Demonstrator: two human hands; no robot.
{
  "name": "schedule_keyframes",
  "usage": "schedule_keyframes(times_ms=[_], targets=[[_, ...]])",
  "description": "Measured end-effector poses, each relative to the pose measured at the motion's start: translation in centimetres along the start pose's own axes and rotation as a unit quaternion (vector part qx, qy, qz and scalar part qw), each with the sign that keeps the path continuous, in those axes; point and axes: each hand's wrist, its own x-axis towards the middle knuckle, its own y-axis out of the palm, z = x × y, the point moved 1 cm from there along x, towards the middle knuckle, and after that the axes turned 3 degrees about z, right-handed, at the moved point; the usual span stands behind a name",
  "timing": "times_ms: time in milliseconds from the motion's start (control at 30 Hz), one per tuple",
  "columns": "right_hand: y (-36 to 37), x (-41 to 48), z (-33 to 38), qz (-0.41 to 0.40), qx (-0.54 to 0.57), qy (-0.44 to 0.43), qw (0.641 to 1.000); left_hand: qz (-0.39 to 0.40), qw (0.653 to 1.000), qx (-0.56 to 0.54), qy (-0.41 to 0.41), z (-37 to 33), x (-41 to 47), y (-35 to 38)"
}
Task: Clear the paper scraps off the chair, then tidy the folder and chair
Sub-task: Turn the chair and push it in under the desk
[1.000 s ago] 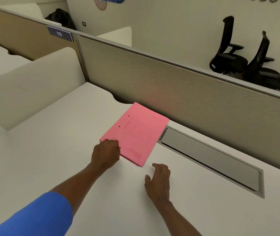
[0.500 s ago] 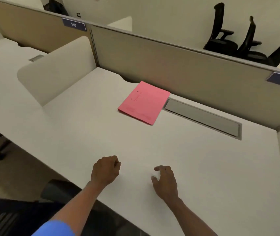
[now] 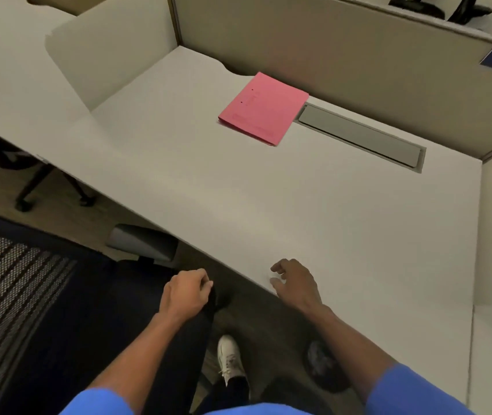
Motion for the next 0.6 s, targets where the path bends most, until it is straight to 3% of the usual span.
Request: schedule_keyframes(times_ms=[200,467,600], targets=[[2.3,-4.8,-2.5,0.040,-0.018,-0.018,0.999,0.040,0.998,-0.018,-0.038,0.1,-6.2,4.7],[3.6,-12.2,-7.5,0.120,-0.038,-0.010,0.992,0.107,0.975,-0.120,-0.153,-1.4,-15.6,10.6],[4.7,-15.8,-9.7,0.176,-0.037,0.008,0.984,0.096,0.969,-0.140,-0.178,-1.2,-21.0,13.4]])
